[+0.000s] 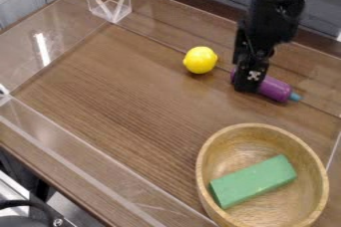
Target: Put the purple eggplant in the brown bowl
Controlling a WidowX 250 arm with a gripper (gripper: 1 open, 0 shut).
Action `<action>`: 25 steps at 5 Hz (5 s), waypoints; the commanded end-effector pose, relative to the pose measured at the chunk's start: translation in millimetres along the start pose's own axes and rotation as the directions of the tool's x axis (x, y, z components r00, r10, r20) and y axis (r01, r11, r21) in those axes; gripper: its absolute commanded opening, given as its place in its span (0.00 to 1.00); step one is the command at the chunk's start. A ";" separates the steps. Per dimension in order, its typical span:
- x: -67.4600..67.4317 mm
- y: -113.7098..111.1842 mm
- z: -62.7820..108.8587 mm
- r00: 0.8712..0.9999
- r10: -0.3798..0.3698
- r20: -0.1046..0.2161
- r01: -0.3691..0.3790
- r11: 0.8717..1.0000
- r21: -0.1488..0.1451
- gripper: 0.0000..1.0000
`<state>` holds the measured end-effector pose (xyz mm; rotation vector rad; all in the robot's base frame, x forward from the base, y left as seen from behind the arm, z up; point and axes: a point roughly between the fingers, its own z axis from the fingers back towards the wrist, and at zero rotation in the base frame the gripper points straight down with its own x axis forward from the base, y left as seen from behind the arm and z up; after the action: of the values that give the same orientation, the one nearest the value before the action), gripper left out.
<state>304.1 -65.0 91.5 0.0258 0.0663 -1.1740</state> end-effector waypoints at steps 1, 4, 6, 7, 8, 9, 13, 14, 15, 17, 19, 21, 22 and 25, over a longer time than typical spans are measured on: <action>9.1 6.2 5.6 0.999 -0.043 0.029 0.042 0.998 0.050 1.00; 22.9 12.8 -26.4 0.995 -0.079 0.057 0.077 0.996 0.041 1.00; 34.1 17.7 -39.3 0.993 -0.092 0.069 0.089 0.995 0.040 1.00; 39.1 24.4 -39.8 0.993 -0.094 0.073 0.091 0.995 0.050 1.00; 41.1 32.4 -41.0 0.993 -0.094 0.078 0.090 0.994 0.055 1.00; 40.7 39.4 -42.4 0.992 -0.092 0.082 0.087 0.994 0.060 1.00; 22.3 58.2 -45.5 0.996 -0.040 0.082 0.036 0.998 0.055 1.00; 19.0 61.4 -47.0 0.996 -0.029 0.083 0.025 0.998 0.051 1.00; 16.5 63.5 -48.9 0.996 -0.019 0.084 0.015 0.999 0.047 1.00; 15.7 65.1 -55.0 0.997 -0.009 0.083 0.006 0.999 0.041 1.00; 14.9 66.7 -61.3 0.997 0.000 0.082 -0.003 0.999 0.035 1.00; 14.0 68.2 -67.6 0.997 0.010 0.081 -0.012 1.000 0.029 1.00; 13.6 69.1 -70.9 0.997 0.015 0.080 -0.017 1.000 0.026 1.00; 12.1 71.7 -76.8 0.996 0.029 0.078 -0.031 0.999 0.016 1.00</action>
<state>350.8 -70.0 19.7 -0.0299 0.0367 -1.2059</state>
